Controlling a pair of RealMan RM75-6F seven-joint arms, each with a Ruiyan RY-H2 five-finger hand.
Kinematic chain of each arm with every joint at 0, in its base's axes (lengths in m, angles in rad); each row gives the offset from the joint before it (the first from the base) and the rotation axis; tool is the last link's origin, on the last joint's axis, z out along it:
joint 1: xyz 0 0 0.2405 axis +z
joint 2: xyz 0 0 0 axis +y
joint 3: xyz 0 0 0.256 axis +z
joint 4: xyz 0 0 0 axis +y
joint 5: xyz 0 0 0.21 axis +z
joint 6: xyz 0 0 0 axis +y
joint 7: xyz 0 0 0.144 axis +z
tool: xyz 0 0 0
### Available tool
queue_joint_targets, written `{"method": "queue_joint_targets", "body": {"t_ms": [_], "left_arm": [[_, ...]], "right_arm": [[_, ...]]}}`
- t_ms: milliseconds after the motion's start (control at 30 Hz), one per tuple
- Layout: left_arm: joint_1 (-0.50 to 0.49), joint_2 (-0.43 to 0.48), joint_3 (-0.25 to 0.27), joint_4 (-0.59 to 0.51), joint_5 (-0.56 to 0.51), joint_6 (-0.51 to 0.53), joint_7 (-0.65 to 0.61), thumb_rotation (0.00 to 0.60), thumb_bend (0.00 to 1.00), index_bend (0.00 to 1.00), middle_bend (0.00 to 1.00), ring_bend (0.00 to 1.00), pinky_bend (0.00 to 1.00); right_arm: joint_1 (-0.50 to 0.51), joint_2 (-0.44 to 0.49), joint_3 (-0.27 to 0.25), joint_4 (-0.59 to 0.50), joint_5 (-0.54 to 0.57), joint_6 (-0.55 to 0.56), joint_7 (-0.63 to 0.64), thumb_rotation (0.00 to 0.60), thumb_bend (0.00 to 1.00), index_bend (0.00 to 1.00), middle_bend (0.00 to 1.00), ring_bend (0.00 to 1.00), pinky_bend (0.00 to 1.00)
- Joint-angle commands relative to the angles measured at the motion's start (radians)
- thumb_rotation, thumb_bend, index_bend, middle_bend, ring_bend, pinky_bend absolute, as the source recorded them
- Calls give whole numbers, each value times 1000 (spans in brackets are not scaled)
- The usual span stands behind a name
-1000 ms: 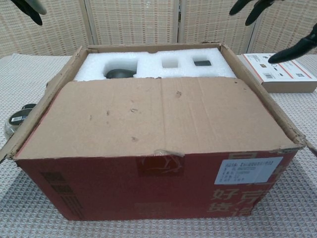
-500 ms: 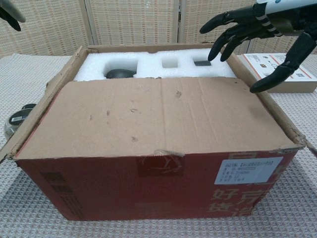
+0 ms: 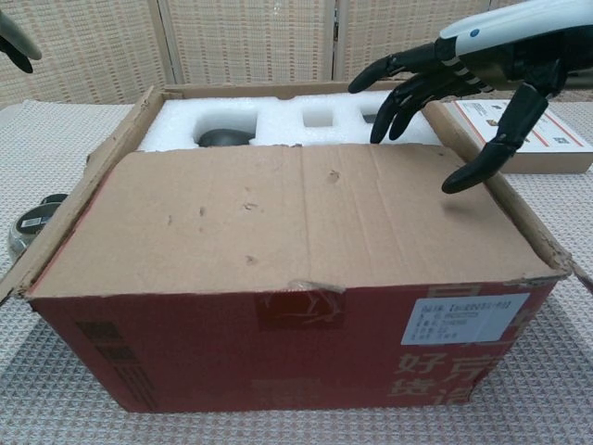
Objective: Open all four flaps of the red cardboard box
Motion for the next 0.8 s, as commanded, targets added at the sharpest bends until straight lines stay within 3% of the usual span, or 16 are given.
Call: {"method": "queue_joint_targets", "body": {"t_ms": [33,233,800], "left_arm": [[2,-3,2,7,1,0,-5,0,172,266,310,218,0],[4,-8,1,19,3,3,-16,0,172,267,309,218,0],[7,-10,1,26,4,3,-19,0,171,275,307,215,0]], "right_arm": [[6,0,0,-5,9,-8,2,600,172,4,288,206,43],[14,6,-3,-9,11,-24,12,600,172,4,298,206,42],[31,-22,-9,-5,85,-24,-126,600,171,4,296,197,37]]}}
